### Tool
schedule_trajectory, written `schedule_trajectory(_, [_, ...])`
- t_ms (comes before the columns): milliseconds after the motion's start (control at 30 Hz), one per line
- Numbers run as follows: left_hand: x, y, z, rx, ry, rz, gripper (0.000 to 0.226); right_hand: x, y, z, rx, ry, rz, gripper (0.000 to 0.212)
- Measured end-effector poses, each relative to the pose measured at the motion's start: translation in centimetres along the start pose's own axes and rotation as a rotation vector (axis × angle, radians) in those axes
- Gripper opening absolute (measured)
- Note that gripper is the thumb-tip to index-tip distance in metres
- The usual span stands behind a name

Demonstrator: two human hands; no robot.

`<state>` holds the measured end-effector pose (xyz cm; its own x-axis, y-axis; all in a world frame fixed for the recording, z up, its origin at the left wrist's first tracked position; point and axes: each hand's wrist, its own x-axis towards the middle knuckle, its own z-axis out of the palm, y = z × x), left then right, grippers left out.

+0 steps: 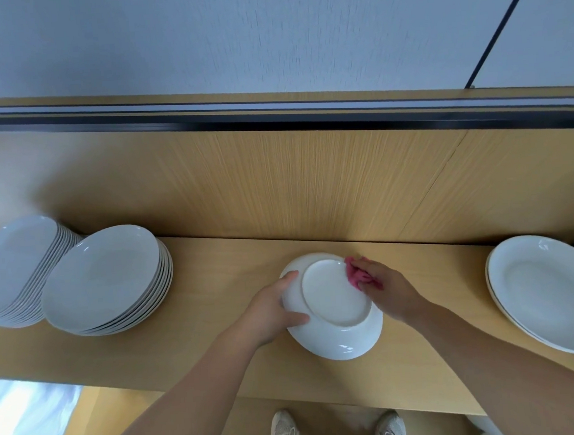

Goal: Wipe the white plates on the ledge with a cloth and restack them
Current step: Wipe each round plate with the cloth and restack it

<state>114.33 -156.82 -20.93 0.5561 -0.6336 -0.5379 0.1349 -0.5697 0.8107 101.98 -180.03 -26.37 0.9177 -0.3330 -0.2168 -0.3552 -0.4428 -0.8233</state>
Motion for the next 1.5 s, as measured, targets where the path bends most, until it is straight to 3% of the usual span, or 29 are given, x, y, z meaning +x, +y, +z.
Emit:
schedule_trajectory(200, [0.1, -0.6, 0.4, -0.064, 0.030, -0.021, 0.087, -1.8, -0.2, 1.6, 0.047, 0.116, 0.029, 0.026])
schedule_trajectory(300, [0.1, -1.1, 0.5, -0.099, 0.039, -0.031, 0.088, -3.8, 0.2, 3.4, 0.097, 0.206, 0.112, 0.045])
schedule_trajectory(500, [0.2, -1.4, 0.7, -0.107, 0.072, -0.039, 0.089, -7.0, -0.4, 5.4, 0.164, 0.335, 0.172, 0.049])
schedule_trajectory(800, [-0.3, -1.3, 0.6, 0.004, 0.056, -0.029, 0.107, -5.9, 0.1, 3.9, 0.201, 0.250, 0.098, 0.045])
schedule_trajectory(967, [-0.5, -1.5, 0.7, -0.159, 0.092, -0.026, 0.083, -4.7, -1.5, 3.0, 0.222, 0.204, 0.079, 0.046])
schedule_trajectory(1100, [-0.7, -1.6, 1.3, -0.202, 0.144, -0.025, 0.081, -6.3, -1.5, 4.8, 0.218, 0.286, 0.175, 0.044])
schedule_trajectory(1233, [-0.4, -2.0, 1.4, -0.186, 0.164, -0.007, 0.081, -8.9, -1.7, 6.2, 0.208, 0.257, 0.135, 0.044])
schedule_trajectory(1433, [-0.5, -2.3, 1.6, -0.141, 0.150, 0.020, 0.082, -8.2, -3.4, 4.2, -0.074, 0.249, -0.042, 0.046])
schedule_trajectory(1500, [-0.4, -2.4, 1.6, -0.134, 0.155, 0.024, 0.081, -7.7, -4.3, 4.3, -0.193, 0.150, -0.095, 0.044])
